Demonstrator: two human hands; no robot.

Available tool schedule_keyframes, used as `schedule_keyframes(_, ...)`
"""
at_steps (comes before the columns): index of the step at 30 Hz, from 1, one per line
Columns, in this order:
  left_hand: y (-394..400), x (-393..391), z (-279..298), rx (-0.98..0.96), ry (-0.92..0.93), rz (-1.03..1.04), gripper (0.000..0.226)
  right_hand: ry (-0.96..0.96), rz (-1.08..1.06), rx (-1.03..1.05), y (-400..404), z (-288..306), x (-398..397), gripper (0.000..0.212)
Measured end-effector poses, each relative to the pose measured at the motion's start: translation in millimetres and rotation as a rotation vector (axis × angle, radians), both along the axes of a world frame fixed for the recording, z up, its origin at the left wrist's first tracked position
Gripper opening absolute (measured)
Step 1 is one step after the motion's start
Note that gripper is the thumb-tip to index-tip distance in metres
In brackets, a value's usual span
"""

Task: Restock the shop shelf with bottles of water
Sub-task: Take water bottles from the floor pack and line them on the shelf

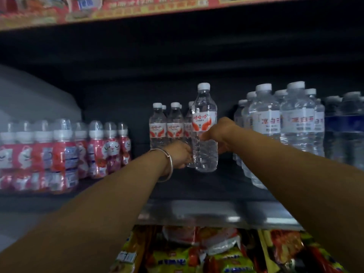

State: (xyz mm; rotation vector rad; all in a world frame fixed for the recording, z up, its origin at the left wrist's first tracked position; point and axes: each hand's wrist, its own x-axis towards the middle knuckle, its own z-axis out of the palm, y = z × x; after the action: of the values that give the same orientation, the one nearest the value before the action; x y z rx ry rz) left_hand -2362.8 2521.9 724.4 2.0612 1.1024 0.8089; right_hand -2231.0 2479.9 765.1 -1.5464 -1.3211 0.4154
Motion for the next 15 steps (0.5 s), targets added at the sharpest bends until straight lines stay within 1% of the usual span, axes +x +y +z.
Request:
schedule_keyframes(2,13,10,1,0.136,0.149,0.053,0.034,-0.003,-0.044,-0.004,22,-3,7,0.047)
schedule_keyframes(4,20,20,2,0.237,0.327,0.059,0.035,-0.025,-0.082,-0.013,40,-6,13,0.048)
schedule_keyframes(6,25,27,-1,0.292,0.49,0.045,0.036,-0.014,-0.083,-0.016,55,-8,21,0.045)
schedule_keyframes(8,29,35,-4,0.328,0.601,0.027,0.037,0.019,-0.068,-0.014,66,-11,30,0.044)
schedule_keyframes(15,46,57,-12,0.34,0.74,-0.036,0.042,0.014,-0.114,-0.001,96,-20,48,0.04)
